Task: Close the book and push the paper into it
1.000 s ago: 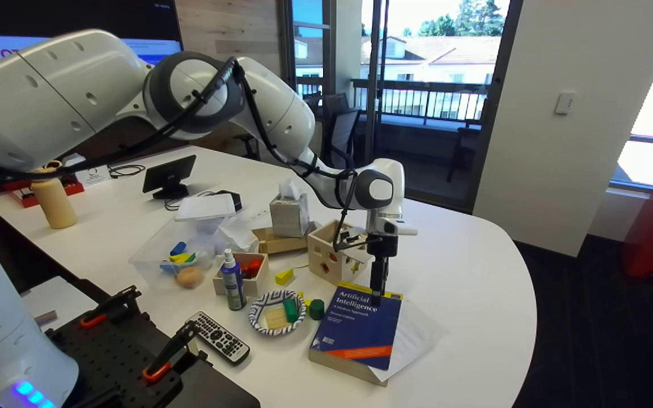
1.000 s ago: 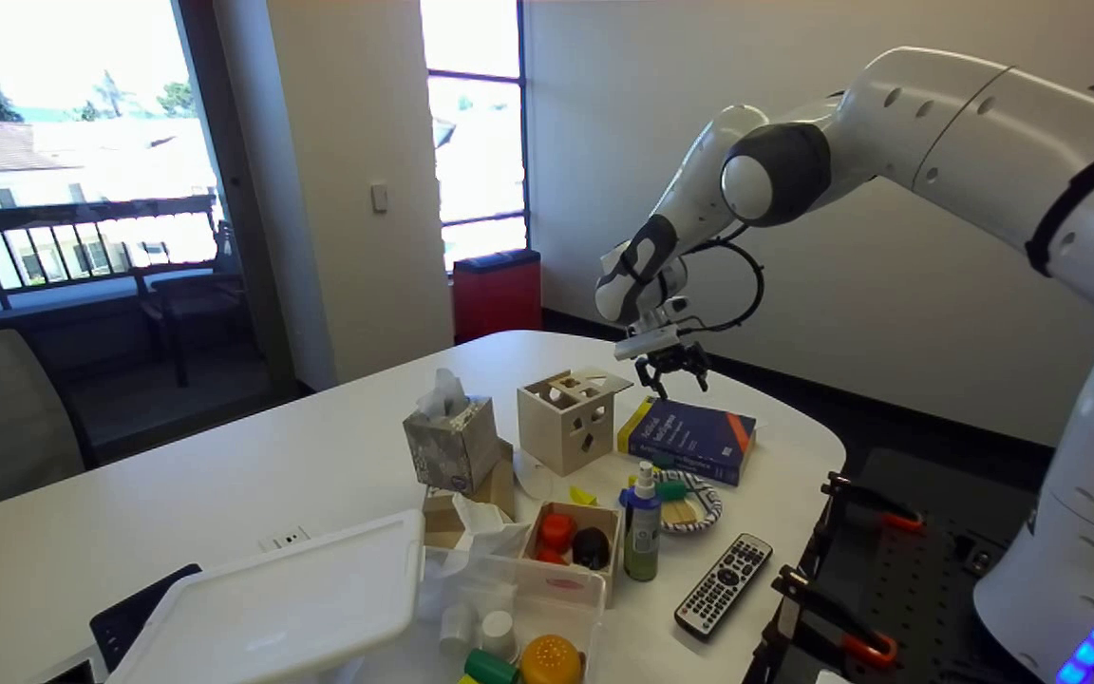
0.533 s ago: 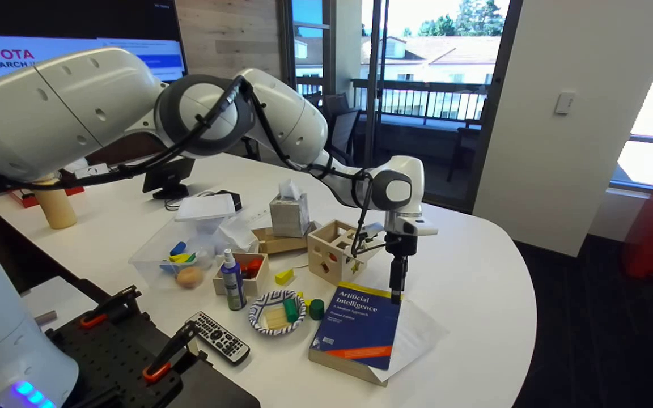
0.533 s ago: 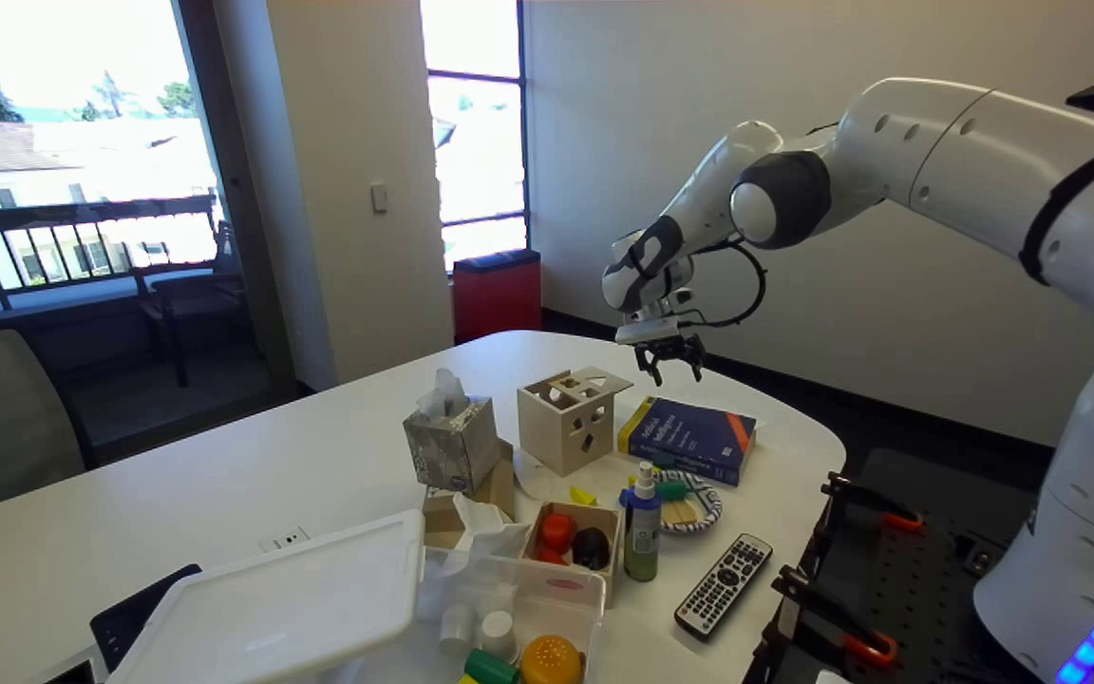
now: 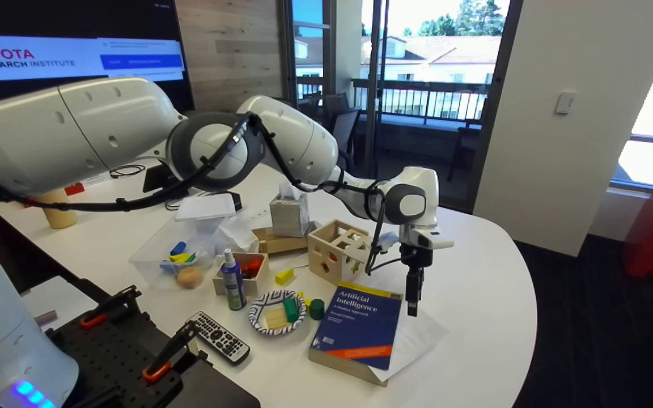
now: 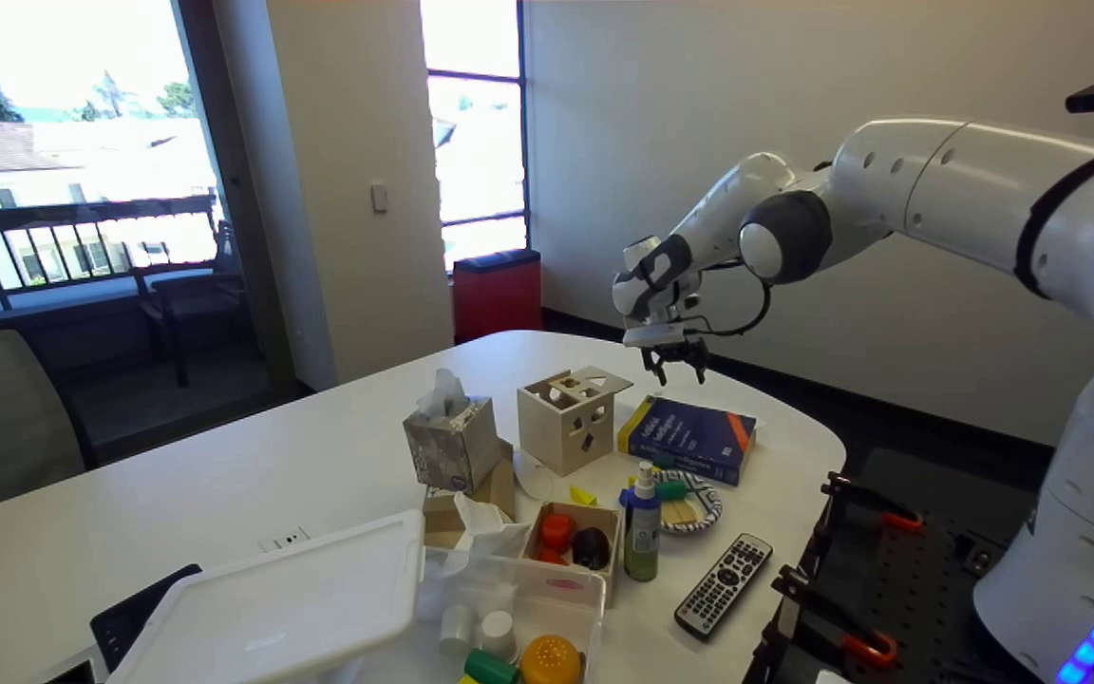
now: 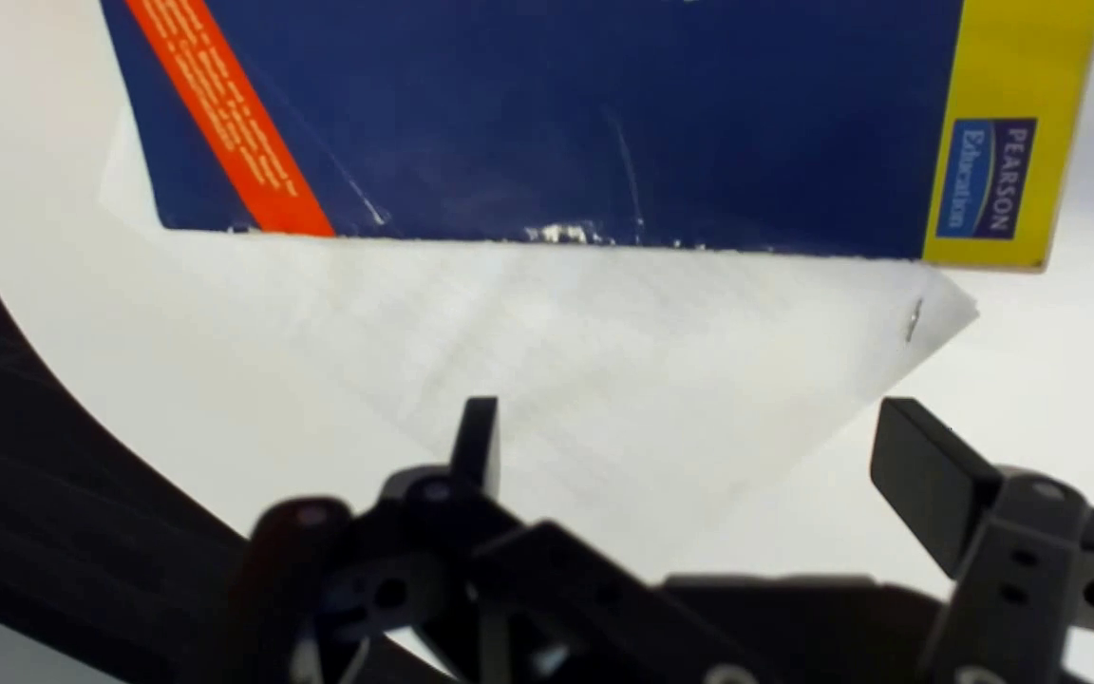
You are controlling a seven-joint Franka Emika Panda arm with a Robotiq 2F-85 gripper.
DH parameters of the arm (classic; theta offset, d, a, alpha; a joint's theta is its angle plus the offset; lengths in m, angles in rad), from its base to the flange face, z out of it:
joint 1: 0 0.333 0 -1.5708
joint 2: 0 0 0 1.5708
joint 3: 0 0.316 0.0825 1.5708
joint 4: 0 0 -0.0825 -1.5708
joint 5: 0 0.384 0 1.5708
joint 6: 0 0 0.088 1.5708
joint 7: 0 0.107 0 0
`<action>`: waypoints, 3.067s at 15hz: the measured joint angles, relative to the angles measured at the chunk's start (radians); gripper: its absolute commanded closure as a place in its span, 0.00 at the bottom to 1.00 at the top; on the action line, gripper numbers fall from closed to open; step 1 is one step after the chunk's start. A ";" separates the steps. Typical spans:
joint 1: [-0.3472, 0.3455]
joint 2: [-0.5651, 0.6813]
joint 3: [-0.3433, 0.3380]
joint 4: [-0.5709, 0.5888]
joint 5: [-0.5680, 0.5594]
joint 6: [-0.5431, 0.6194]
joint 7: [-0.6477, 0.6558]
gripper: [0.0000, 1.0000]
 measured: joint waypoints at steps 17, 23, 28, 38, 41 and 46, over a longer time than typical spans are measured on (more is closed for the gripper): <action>-0.089 0.114 0.020 0.151 0.001 -0.027 0.113 0.00; -0.088 0.114 0.075 0.151 0.001 -0.063 0.076 0.00; -0.086 0.115 0.121 0.151 0.002 -0.063 0.012 0.00; -0.088 0.104 0.158 0.165 0.033 -0.063 -0.101 0.00; -0.088 0.081 0.163 0.168 0.033 -0.058 -0.100 0.00; -0.088 0.052 0.129 0.168 0.032 -0.033 -0.017 0.00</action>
